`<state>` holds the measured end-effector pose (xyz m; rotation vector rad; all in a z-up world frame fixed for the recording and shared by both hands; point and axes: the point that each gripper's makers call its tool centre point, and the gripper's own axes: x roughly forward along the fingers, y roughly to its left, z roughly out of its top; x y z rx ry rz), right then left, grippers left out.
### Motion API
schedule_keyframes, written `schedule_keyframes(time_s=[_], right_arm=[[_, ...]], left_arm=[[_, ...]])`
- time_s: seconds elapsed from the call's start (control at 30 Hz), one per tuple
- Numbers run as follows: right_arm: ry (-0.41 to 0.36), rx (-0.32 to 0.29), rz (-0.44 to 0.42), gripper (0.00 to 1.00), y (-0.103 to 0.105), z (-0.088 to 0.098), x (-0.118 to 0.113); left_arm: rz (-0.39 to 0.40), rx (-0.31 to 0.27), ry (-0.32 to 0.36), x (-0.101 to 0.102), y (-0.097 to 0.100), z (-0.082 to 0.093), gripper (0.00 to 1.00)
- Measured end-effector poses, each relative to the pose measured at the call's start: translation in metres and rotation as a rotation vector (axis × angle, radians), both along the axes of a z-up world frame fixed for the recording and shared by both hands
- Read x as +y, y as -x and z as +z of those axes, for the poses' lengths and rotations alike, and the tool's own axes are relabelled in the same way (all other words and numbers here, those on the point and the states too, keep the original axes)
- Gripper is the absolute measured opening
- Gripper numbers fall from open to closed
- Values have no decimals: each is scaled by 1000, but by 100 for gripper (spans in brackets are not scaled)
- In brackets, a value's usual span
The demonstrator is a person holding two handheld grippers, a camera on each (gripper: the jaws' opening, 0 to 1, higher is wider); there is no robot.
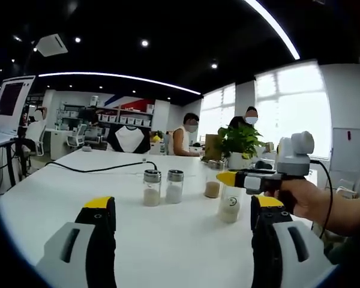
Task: Rotate the seasoning bottle until the label or dispensing opening points toward the visible target arrow and the bottle remains upright within the marked orientation range
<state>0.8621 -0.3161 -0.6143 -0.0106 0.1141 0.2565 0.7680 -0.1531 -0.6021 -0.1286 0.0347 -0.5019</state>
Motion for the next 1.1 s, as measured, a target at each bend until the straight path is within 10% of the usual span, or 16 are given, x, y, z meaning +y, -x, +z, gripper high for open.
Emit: schedule_keyframes(time_s=[1.1], right_arm=[[29, 7, 48, 42, 0, -3, 1]], left_arm=[[-2, -2, -12, -1, 1, 0, 98]])
